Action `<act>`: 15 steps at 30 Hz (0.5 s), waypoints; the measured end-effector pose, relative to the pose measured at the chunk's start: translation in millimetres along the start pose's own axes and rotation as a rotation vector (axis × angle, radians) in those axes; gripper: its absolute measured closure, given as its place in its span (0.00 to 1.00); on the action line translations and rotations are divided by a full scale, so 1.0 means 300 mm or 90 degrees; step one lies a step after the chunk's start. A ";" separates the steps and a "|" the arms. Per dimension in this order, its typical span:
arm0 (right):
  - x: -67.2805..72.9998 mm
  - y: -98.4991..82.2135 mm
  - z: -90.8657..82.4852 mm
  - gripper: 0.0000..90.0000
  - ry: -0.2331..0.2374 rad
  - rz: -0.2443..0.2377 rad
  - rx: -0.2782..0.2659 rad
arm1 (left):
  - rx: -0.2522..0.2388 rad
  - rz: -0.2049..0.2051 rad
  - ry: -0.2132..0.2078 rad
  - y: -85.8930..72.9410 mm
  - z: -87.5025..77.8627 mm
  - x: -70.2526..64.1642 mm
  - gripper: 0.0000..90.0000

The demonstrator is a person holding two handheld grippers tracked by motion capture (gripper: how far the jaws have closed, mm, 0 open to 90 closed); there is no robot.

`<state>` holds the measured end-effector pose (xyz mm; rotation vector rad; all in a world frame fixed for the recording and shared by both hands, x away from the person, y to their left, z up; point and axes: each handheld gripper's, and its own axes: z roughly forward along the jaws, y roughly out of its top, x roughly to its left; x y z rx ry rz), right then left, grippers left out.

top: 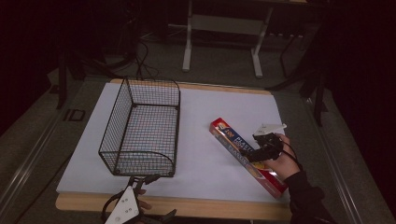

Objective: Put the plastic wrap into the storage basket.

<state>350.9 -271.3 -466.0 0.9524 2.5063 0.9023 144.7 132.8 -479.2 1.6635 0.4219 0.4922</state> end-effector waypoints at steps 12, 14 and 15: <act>-0.059 -0.003 0.083 0.17 0.020 0.035 0.090 | 0.004 0.004 -0.003 0.000 0.001 -0.003 0.01; -0.062 -0.002 0.093 0.17 0.027 0.040 0.105 | 0.005 0.005 -0.002 0.001 0.002 -0.004 0.01; -0.062 -0.001 0.099 0.17 0.028 0.039 0.117 | 0.005 0.006 -0.002 0.001 0.002 -0.006 0.01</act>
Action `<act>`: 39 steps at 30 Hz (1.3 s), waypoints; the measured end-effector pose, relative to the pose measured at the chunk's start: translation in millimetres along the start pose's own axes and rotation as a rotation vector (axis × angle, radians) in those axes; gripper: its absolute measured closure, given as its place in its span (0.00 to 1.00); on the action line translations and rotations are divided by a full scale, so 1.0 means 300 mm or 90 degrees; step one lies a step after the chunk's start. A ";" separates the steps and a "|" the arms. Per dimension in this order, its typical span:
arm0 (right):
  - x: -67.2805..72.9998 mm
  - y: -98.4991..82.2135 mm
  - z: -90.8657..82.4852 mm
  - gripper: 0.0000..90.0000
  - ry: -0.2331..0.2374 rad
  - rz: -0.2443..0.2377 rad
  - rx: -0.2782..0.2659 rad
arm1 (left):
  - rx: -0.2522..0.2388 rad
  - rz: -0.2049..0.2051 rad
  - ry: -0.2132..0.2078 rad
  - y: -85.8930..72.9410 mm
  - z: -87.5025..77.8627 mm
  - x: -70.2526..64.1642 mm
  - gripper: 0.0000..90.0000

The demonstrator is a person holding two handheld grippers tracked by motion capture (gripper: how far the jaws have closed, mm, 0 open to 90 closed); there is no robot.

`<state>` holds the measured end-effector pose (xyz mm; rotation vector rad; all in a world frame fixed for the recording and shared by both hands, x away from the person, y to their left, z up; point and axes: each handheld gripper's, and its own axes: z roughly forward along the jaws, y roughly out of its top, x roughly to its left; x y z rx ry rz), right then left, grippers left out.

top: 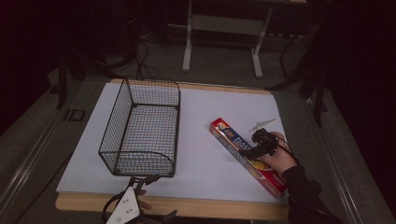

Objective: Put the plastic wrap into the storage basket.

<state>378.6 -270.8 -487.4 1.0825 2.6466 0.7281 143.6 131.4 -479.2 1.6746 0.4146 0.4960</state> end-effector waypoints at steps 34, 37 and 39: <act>0.051 0.079 0.083 0.44 -0.025 0.057 0.237 | 0.001 0.001 -0.001 0.001 0.000 -0.001 0.01; 0.051 0.079 0.074 0.44 -0.028 0.071 0.234 | 0.002 0.000 -0.001 0.000 0.001 0.000 0.01; 0.048 0.081 0.068 0.44 -0.027 0.076 0.232 | 0.003 -0.001 -0.002 0.000 0.002 0.000 0.01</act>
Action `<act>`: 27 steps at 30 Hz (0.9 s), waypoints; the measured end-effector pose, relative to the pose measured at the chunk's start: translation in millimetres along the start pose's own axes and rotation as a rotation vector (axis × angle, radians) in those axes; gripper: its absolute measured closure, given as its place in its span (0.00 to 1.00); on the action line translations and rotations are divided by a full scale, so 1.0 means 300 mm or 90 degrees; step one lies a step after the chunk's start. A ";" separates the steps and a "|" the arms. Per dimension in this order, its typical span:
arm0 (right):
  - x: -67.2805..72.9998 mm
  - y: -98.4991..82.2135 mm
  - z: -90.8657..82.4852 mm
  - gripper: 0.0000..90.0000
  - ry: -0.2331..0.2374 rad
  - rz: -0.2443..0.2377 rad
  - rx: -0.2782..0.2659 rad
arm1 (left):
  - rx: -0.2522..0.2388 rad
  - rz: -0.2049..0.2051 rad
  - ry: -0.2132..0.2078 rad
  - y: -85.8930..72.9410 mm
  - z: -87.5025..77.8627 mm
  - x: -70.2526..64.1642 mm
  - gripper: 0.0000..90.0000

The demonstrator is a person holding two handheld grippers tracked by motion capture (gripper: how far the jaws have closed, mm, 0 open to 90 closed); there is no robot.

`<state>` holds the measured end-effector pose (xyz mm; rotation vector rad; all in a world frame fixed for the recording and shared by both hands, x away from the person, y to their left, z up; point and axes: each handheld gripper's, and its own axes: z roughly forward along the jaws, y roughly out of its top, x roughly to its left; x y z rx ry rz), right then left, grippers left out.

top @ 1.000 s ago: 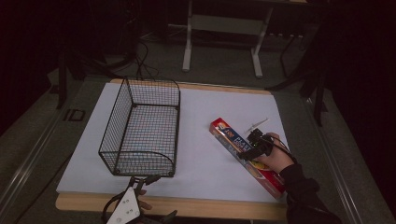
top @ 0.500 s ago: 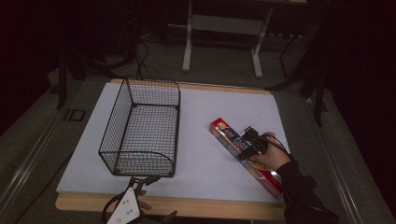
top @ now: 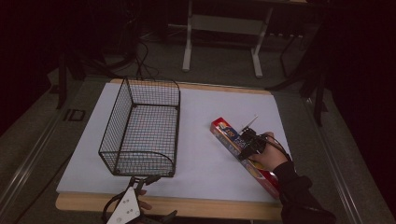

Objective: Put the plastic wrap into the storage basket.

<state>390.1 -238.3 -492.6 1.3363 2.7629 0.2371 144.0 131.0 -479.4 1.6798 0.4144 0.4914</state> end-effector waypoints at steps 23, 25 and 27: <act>0.048 0.066 -0.226 0.44 -0.023 0.068 -0.137 | 0.001 -0.001 -0.001 -0.001 0.002 -0.001 0.01; 0.062 0.080 -0.242 0.44 -0.023 0.069 -0.151 | 0.001 -0.001 -0.002 -0.001 0.002 -0.001 0.01; 0.075 0.095 -0.257 0.44 -0.020 0.060 -0.165 | 0.000 -0.002 -0.002 -0.001 0.002 -0.001 0.01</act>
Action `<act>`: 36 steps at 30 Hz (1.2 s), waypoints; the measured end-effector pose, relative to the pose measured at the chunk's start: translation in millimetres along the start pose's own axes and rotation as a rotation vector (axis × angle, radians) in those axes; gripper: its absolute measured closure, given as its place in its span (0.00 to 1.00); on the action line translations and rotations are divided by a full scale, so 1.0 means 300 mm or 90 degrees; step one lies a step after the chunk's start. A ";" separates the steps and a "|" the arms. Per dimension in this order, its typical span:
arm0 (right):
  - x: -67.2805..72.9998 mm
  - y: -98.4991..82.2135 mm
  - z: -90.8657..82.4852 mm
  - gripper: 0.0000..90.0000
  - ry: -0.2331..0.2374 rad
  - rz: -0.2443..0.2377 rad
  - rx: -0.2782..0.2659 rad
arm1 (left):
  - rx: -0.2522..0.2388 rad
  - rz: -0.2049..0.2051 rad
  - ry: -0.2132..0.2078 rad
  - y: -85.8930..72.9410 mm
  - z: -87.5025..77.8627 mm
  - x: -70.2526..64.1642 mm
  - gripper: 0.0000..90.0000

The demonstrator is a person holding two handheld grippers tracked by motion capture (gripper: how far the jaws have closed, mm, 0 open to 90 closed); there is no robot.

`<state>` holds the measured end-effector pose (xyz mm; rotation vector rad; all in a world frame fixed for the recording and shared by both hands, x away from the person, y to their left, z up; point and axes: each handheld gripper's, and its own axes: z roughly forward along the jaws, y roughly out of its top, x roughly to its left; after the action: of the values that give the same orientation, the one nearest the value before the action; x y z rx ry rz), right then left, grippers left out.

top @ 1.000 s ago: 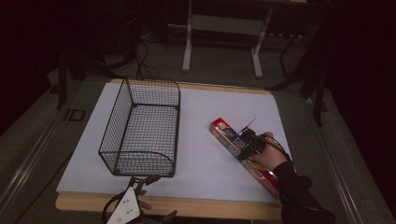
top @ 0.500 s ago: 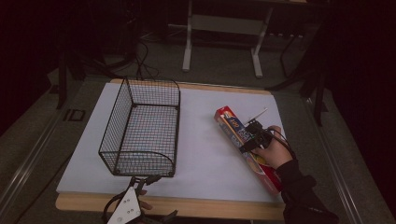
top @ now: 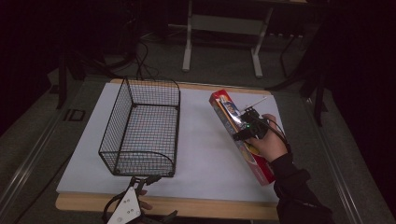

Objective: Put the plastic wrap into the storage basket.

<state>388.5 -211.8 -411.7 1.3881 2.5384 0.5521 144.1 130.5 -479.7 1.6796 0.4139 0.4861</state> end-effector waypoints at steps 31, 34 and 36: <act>0.275 0.299 -0.165 0.44 0.031 -0.018 -0.162 | -0.005 0.001 0.006 0.001 0.000 0.001 0.01; 0.305 0.327 -0.180 0.44 0.038 -0.018 -0.174 | -0.006 0.000 0.005 0.001 -0.001 0.001 0.01; 0.325 0.344 -0.187 0.44 0.042 -0.022 -0.178 | -0.006 -0.001 0.004 0.001 -0.001 0.001 0.01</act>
<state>395.8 -92.0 -317.6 1.2433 2.4126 0.9196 144.3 130.8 -479.2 1.6695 0.4171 0.4926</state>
